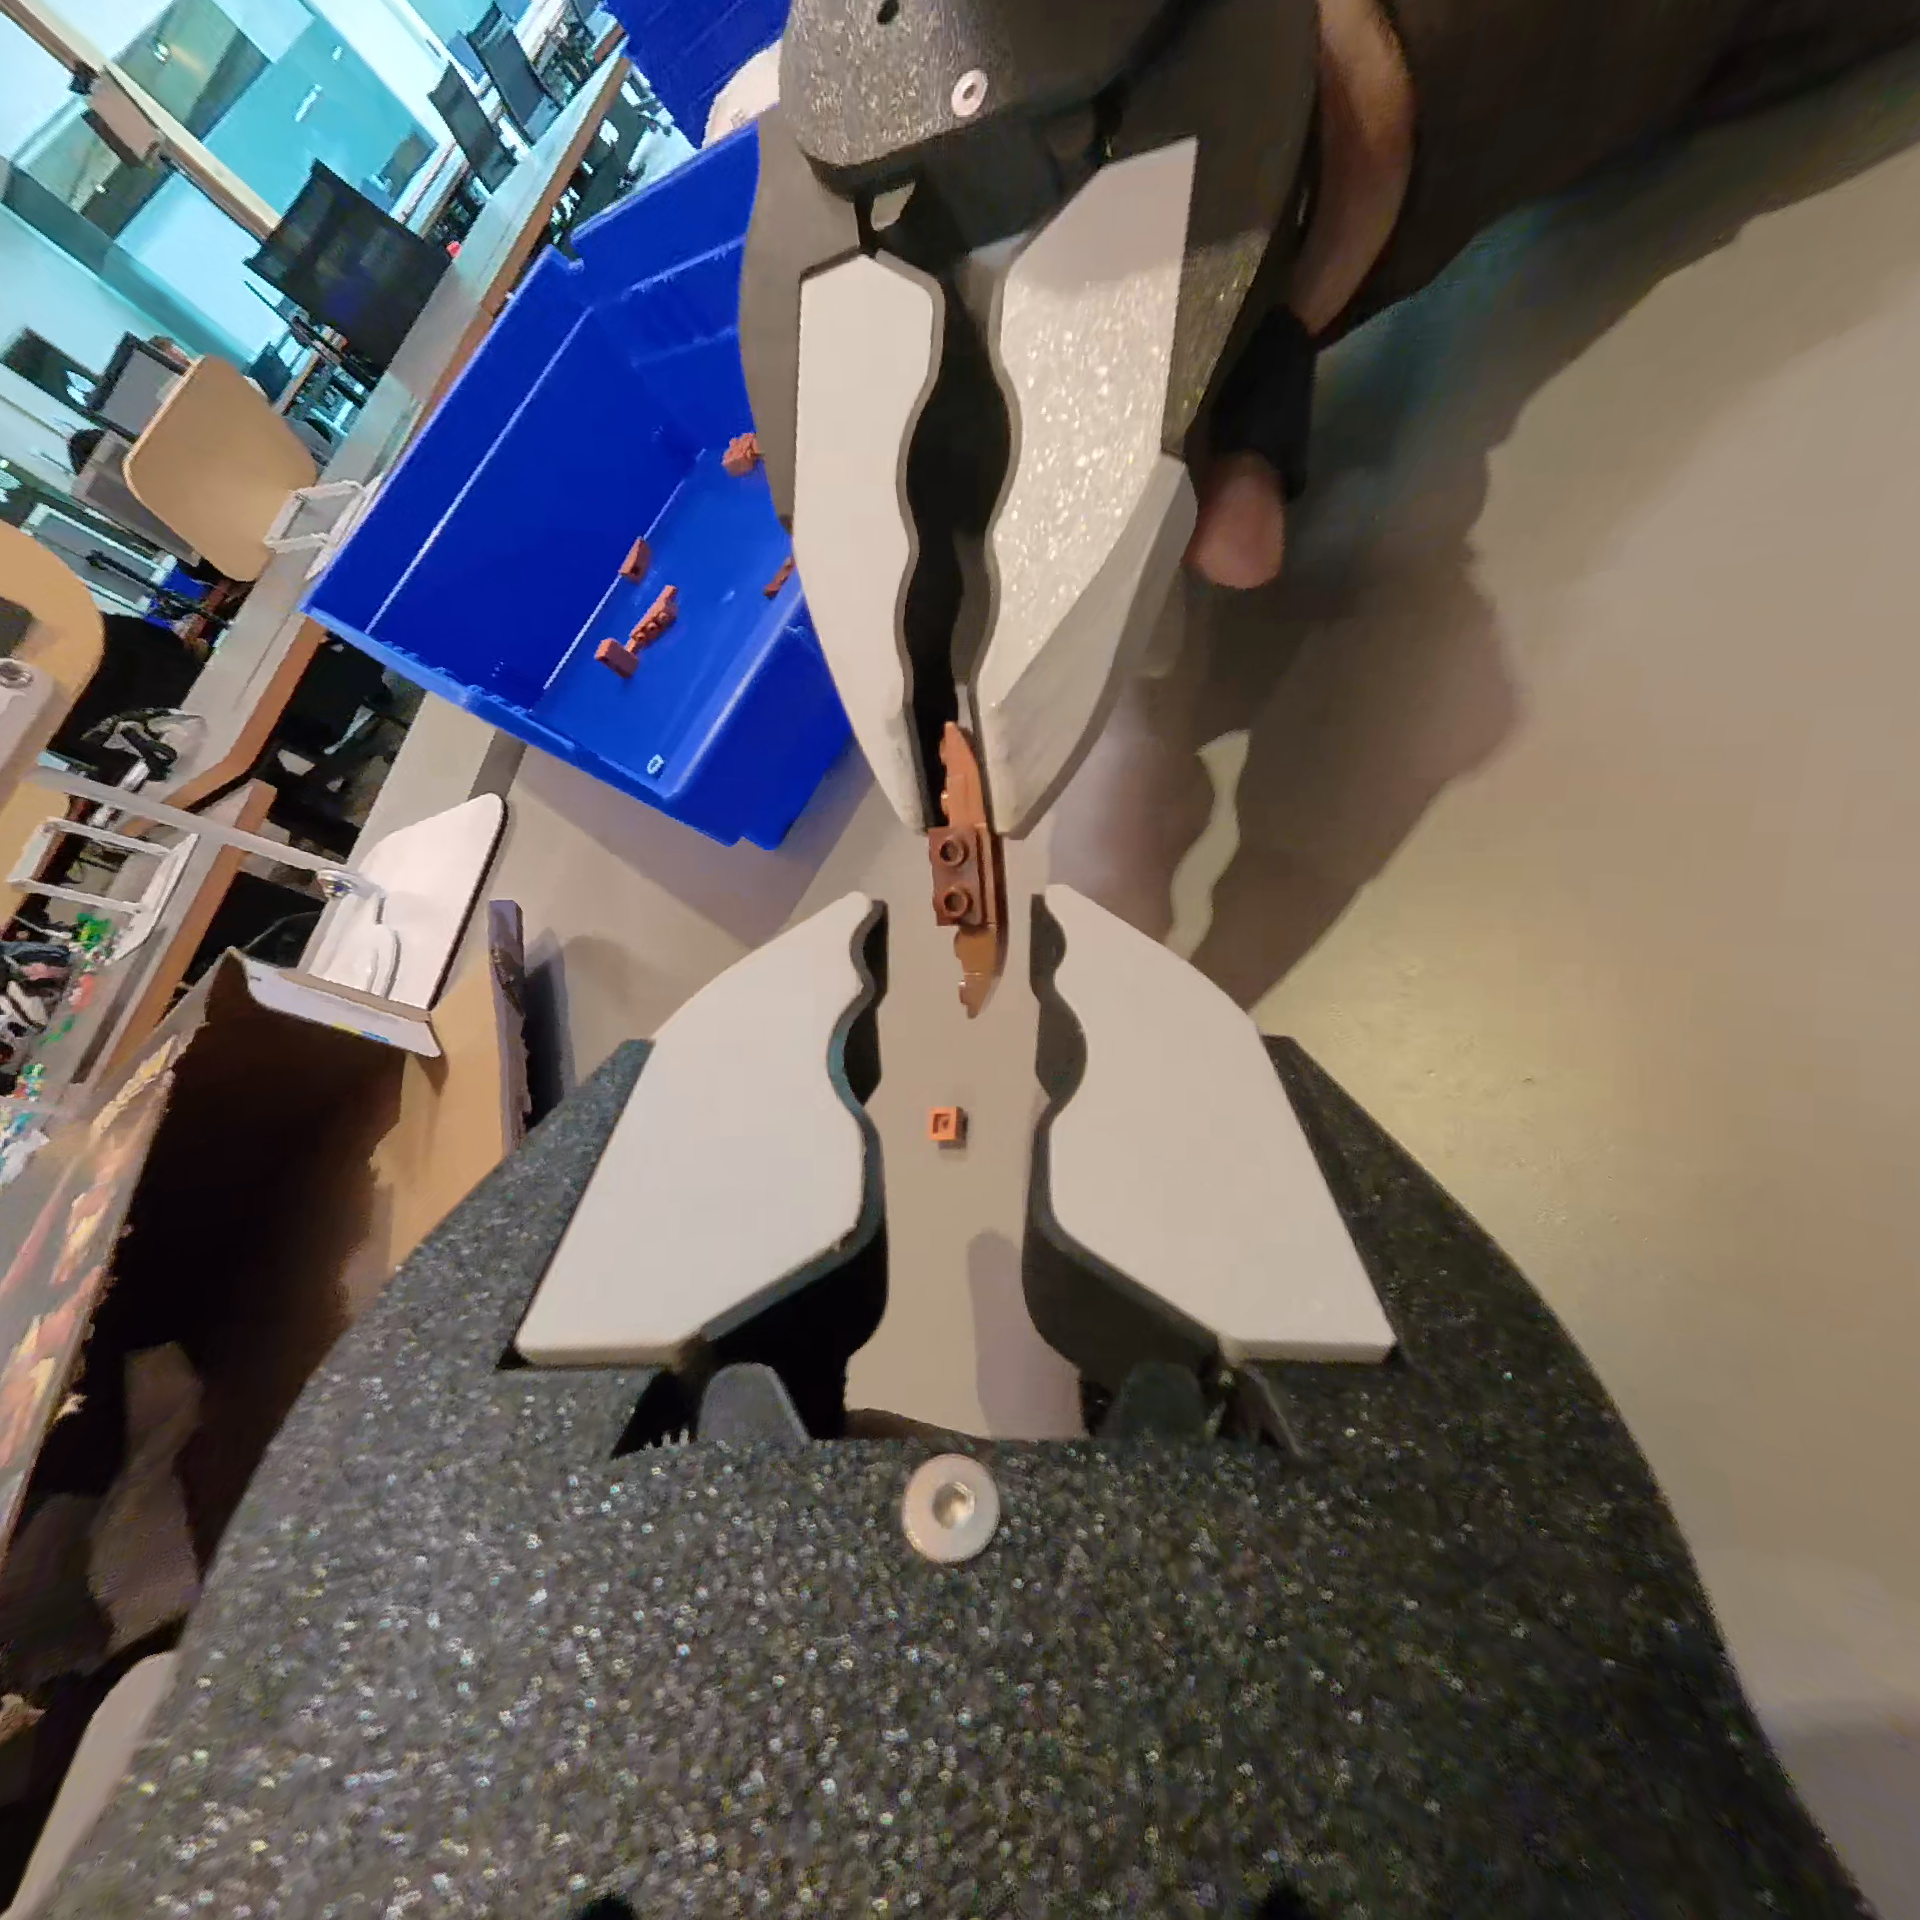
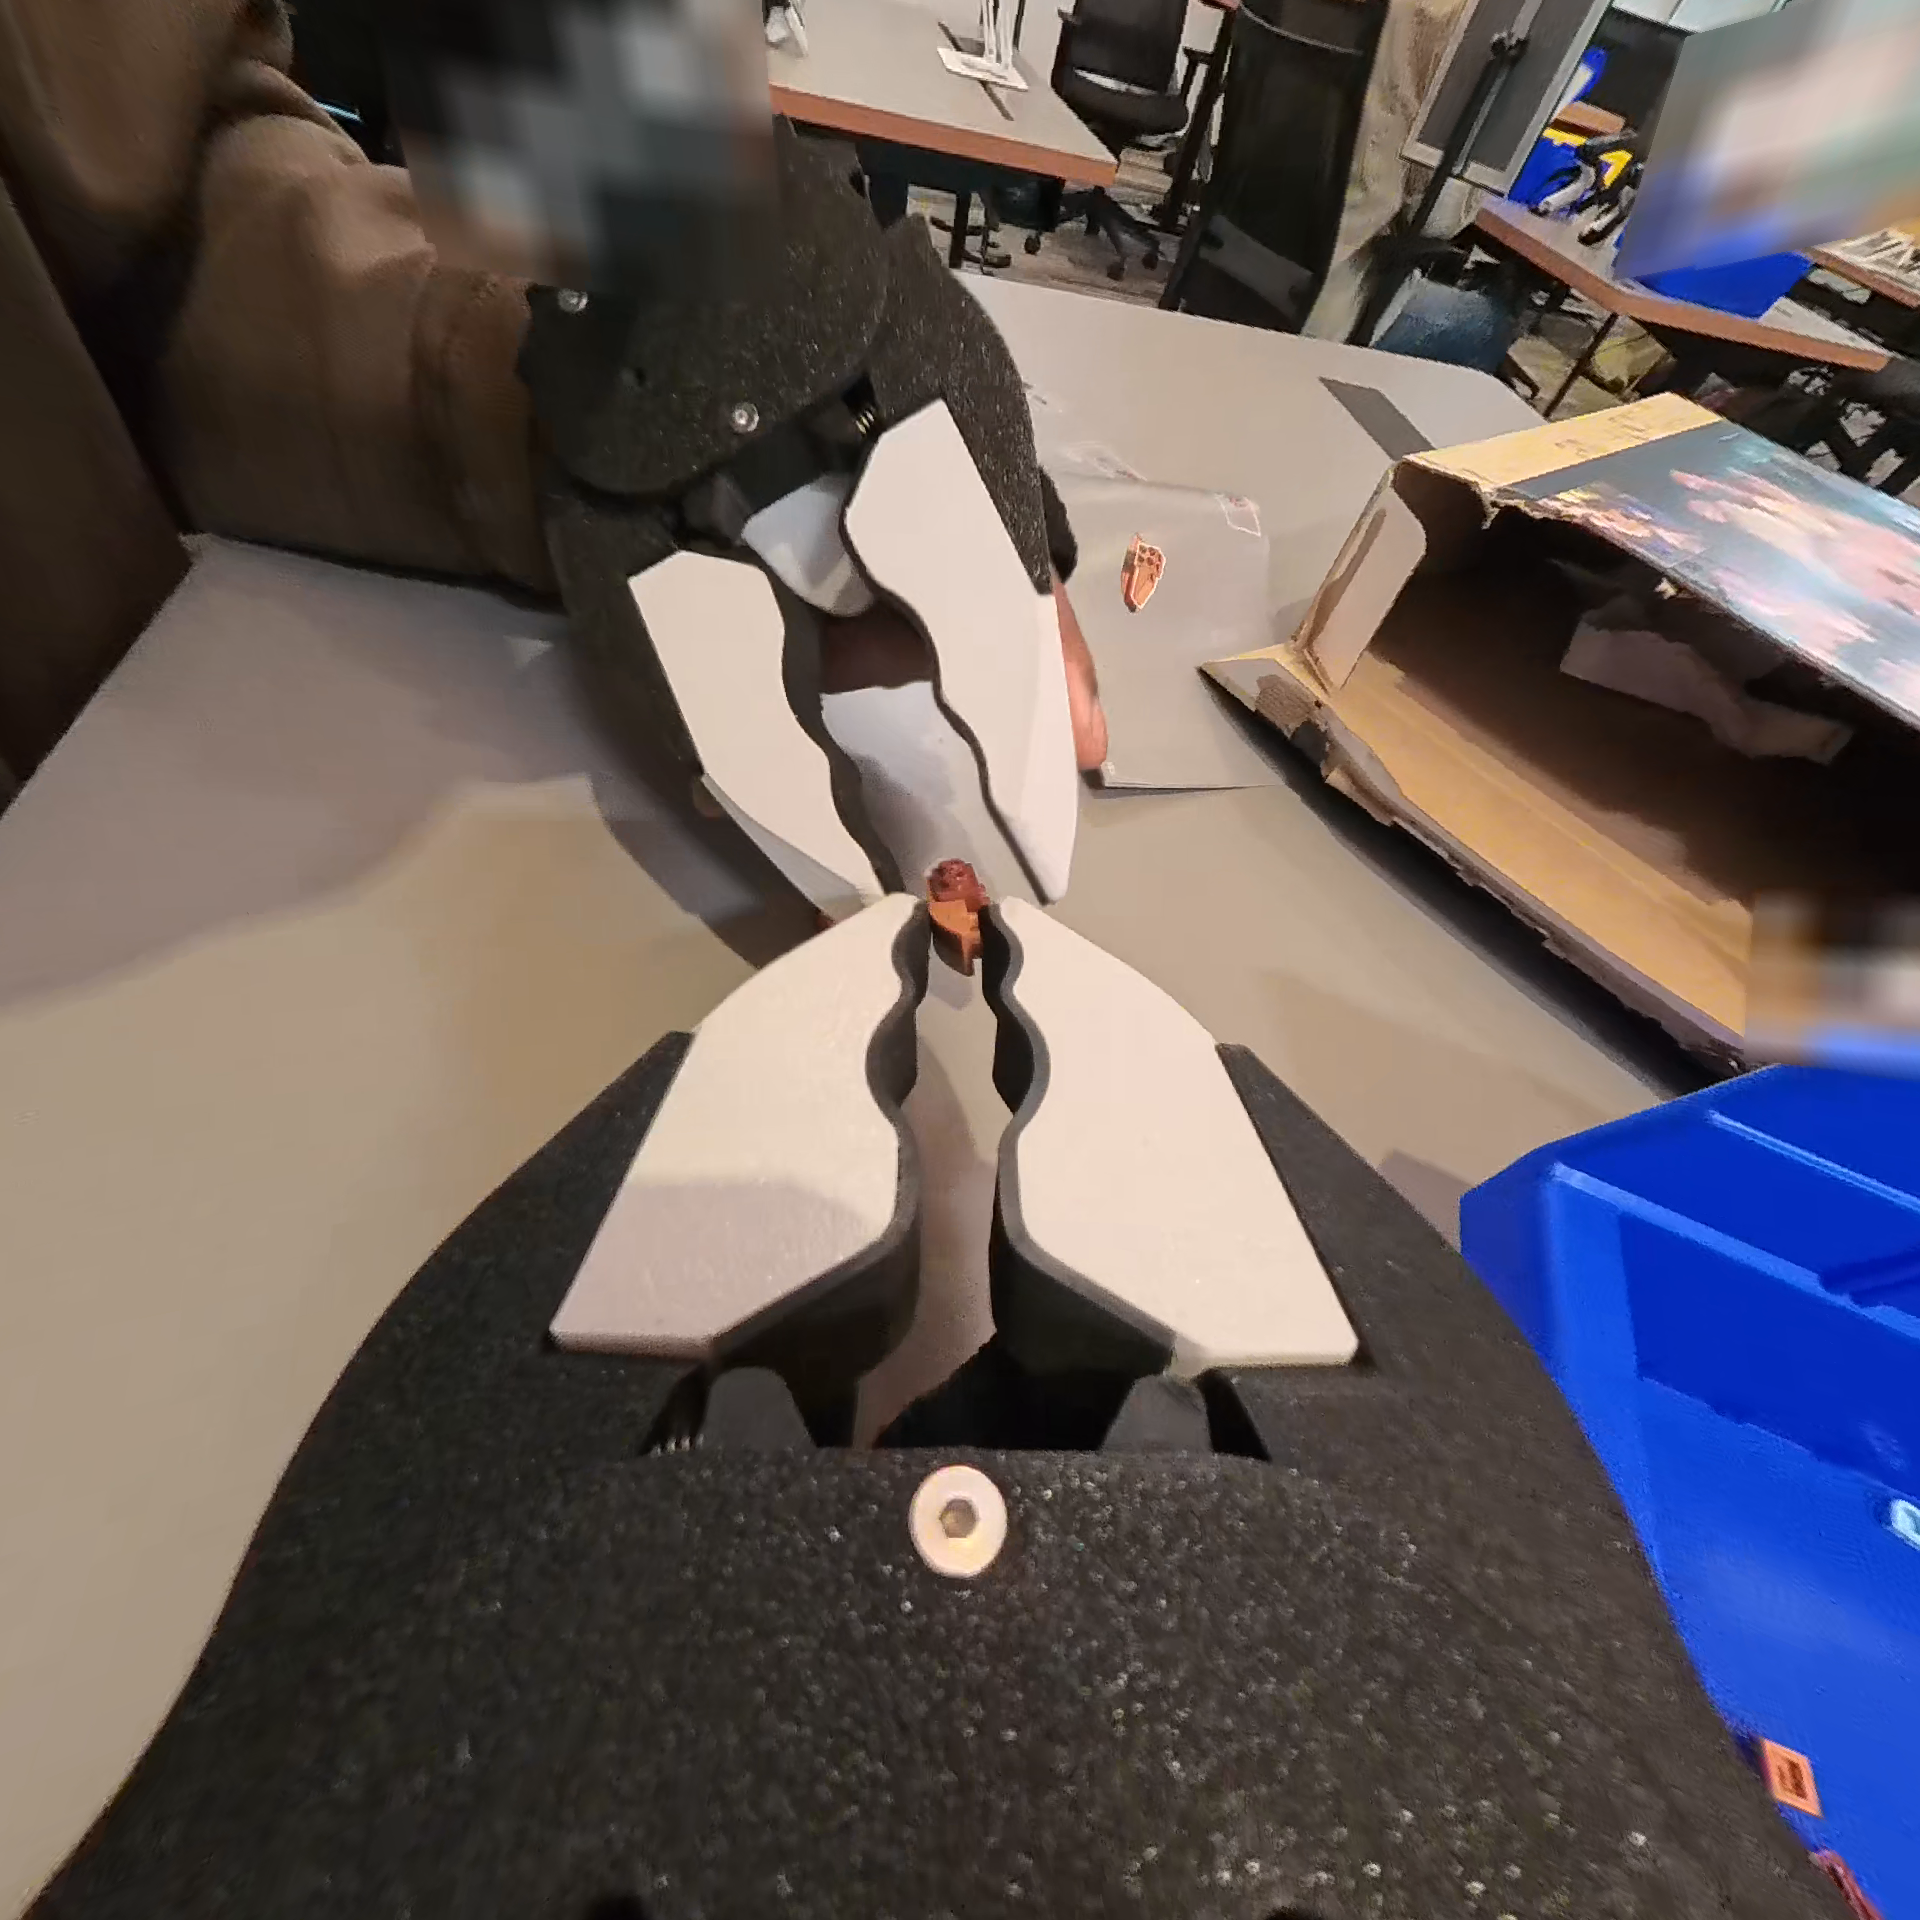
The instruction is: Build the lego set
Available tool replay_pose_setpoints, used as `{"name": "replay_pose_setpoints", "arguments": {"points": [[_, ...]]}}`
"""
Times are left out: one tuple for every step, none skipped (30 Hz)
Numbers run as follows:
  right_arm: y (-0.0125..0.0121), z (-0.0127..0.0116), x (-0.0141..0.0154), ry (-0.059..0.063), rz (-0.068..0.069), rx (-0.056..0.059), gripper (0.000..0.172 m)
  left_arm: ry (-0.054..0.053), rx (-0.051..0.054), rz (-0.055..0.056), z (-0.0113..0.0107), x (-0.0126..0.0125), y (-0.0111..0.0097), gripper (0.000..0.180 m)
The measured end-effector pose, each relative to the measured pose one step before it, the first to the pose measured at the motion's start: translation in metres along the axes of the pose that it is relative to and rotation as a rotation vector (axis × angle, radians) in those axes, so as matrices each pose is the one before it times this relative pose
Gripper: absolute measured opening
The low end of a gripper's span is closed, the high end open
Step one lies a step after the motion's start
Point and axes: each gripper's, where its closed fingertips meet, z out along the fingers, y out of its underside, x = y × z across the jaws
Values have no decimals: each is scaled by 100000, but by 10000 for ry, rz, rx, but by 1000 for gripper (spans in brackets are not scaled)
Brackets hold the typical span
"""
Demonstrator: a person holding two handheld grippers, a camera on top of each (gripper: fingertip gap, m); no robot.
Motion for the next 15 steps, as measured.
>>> {"name": "replay_pose_setpoints", "arguments": {"points": [[4, 13, -44, -27, 7, 22, 9, 68, -8, 25, 1, 104, 77, 22], [-4, 2, -2, 7, -26, 18, 9, 30, 93, 53, -43, 89, -93, 15], [-59, -49, -58, -38, -21, 50, 9, 36, 85, 26, -28, 98, -110, 13], [-13, -25, -59, -56, -3, 14, 9, 22, 38, 30, -18, 50, -55, 13], [2, -13, -74, -55, 5, 14, 9, 37, 25, 28, -29, 48, -34, 13], [36, 14, -97, -67, 5, 1, 9, 69, 12, 6, -40, 82, -13, 13], [48, 29, -78, -39, -4, -20, 9, 74, -8, 20, -38, 84, 27, 12], [46, 60, -61, -12, -14, -24, 9, 48, -21, 42, -35, 52, 52, 12], [41, 38, -75, -12, -31, -26, 10, 59, -26, 27, -35, 67, 50, 12], [31, 26, -42, 3, -44, -33, 10, 51, -19, 2, -16, 57, 45, 12], [13, 10, -26, 4, -39, -17, 10, 18, -7, 5, -8, 30, 32, 12], [1, -2, -47, -13, -36, -11, 10, 14, 9, 8, -9, 22, 4, 12], [19, -3, -14, -4, -38, -25, 10, 22, 5, 2, 0, 38, 2, 12], [11, 5, -15, 6, -29, -21, 10, 8, 2, -5, 2, 13, 12, 12], [-5, -8, -21, 3, -40, -14, 11, -7, 2, -15, 11, -5, 11, 12]]}}
